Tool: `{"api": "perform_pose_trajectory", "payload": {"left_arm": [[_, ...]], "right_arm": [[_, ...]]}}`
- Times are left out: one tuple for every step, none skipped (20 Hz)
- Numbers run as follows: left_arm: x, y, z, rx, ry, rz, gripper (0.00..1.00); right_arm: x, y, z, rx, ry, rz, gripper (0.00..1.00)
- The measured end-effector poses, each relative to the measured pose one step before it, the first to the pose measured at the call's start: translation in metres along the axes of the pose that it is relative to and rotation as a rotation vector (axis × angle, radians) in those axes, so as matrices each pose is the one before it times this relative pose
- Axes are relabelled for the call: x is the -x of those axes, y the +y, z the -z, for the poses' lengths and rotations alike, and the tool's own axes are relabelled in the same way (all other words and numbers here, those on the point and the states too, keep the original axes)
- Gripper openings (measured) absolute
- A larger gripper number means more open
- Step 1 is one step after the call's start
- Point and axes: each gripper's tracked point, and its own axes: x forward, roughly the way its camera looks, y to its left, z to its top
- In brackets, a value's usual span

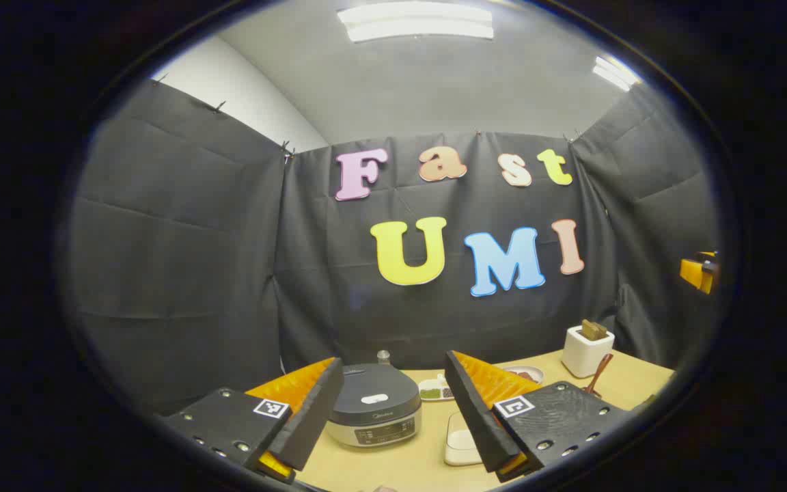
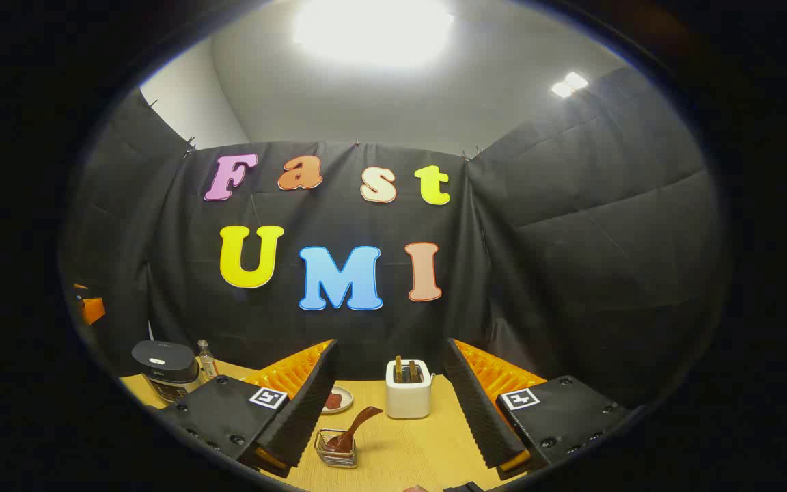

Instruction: Close the left gripper, press the button to open the rice cooker; take a wooden spoon from the chopstick holder with the right hand, scoop a spoonful of rice and pour it into the rice cooker, then put the wooden spoon back into the chopstick holder.

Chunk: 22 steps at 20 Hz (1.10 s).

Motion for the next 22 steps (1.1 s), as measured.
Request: {"api": "perform_pose_trajectory", "payload": {"left_arm": [[0.00129, 0.00013, 0.00128, 0.00040, 0.00101, -0.00245, 0.93], [-0.00145, -0.00050, -0.00122, 0.00078, -0.00054, -0.00040, 0.92], [0.00048, 0.00111, 0.00111, -0.00112, 0.00032, -0.00585, 0.92], [-0.00075, 0.00085, 0.00029, -0.00179, -0.00048, -0.00457, 0.93], [0.00024, 0.00129, 0.00027, -0.00272, -0.00058, -0.00268, 0.92], [-0.00008, 0.00030, -0.00048, -0.00276, -0.00088, -0.00258, 0.92], [0.00090, -0.00096, -0.00077, -0.00083, -0.00181, -0.00002, 0.92], [-0.00045, -0.00051, -0.00135, -0.00064, -0.00061, -0.00062, 0.92], [-0.00002, 0.00178, 0.00047, 0.00057, -0.00223, 0.00019, 0.92], [0.00039, -0.00045, -0.00112, 0.00019, -0.00035, 0.00070, 0.92], [0.00024, 0.00032, 0.00137, -0.00094, 0.00031, -0.00052, 0.92], [0.00023, 0.00055, -0.00058, -0.00120, 0.00070, -0.00043, 0.92], [-0.00031, 0.00054, -0.00043, 0.00035, -0.00033, -0.00041, 0.92], [0.00035, 0.00084, -0.00053, 0.00165, -0.00028, 0.00012, 0.92], [-0.00003, 0.00018, 0.00042, 0.00173, 0.00074, -0.00044, 0.92], [0.00015, 0.00011, -0.00020, 0.00222, 0.00026, -0.00020, 0.93], [-0.00035, -0.00015, -0.00008, 0.00364, -0.00131, 0.00153, 0.93], [0.00034, 0.00086, -0.00079, 0.00382, -0.00032, 0.00089, 0.93], [0.00012, -0.00067, 0.00017, 0.00500, -0.00019, 0.00219, 0.93], [-0.00080, 0.00049, -0.00070, 0.00648, 0.00028, 0.00162, 0.93], [0.00134, -0.00019, -0.00031, 0.00627, 0.00060, 0.00153, 0.93], [-0.00008, 0.00059, -0.00006, 0.00471, 0.00079, -0.00065, 0.93]], "right_arm": [[-0.00002, 0.00004, 0.00107, -0.00082, 0.00394, -0.00075, 0.97], [0.00087, 0.00024, 0.00120, 0.00073, 0.00300, -0.00260, 0.97], [-0.00085, 0.00051, -0.00001, 0.00296, 0.00176, 0.00003, 0.97], [-0.00059, -0.00039, 0.00050, 0.00313, 0.00066, -0.00113, 0.97], [-0.00031, 0.00053, -0.00053, 0.00146, -0.00020, -0.00123, 0.97], [-0.00072, 0.00171, -0.00059, 0.00032, 0.00020, -0.00243, 0.98], [-0.00060, 0.00090, -0.00038, -0.00036, -0.00148, -0.00226, 0.97], [0.00024, 0.00002, 0.00041, 0.00037, -0.00063, -0.00194, 0.97], [-0.00075, 0.00109, -0.00046, 0.00047, -0.00076, -0.00119, 0.98], [-0.00045, 0.00133, 0.00102, -0.00082, 0.00191, -0.00169, 0.98], [0.00046, 0.00062, 0.00057, -0.00121, 0.00181, -0.00183, 0.98], [0.00016, 0.00055, 0.00006, -0.00107, 0.00112, -0.00105, 0.97], [0.00029, 0.00067, -0.00019, 0.00010, 0.00099, -0.00104, 0.98], [0.00037, 0.00038, 0.00167, 0.00068, 0.00131, -0.00050, 0.97], [0.00040, 0.00016, 0.00019, 0.00114, 0.00035, -0.00149, 0.97], [0.00073, -0.00034, 0.00069, 0.00217, -0.00029, 0.00071, 0.98], [0.00031, 0.00028, -0.00116, 0.00258, -0.00056, -0.00070, 0.98], [0.00036, 0.00008, 0.00062, 0.00199, 0.00168, -0.00025, 0.98], [-0.00035, 0.00043, -0.00117, -0.00047, 0.00043, -0.00206, 0.98], [0.00000, 0.00018, 0.00066, -0.00069, -0.00047, -0.00114, 0.98], [-0.00010, -0.00047, -0.00027, 0.00135, 0.00034, -0.00096, 0.98], [0.00032, -0.00048, -0.00069, 0.00179, -0.00020, -0.00083, 0.98]]}}
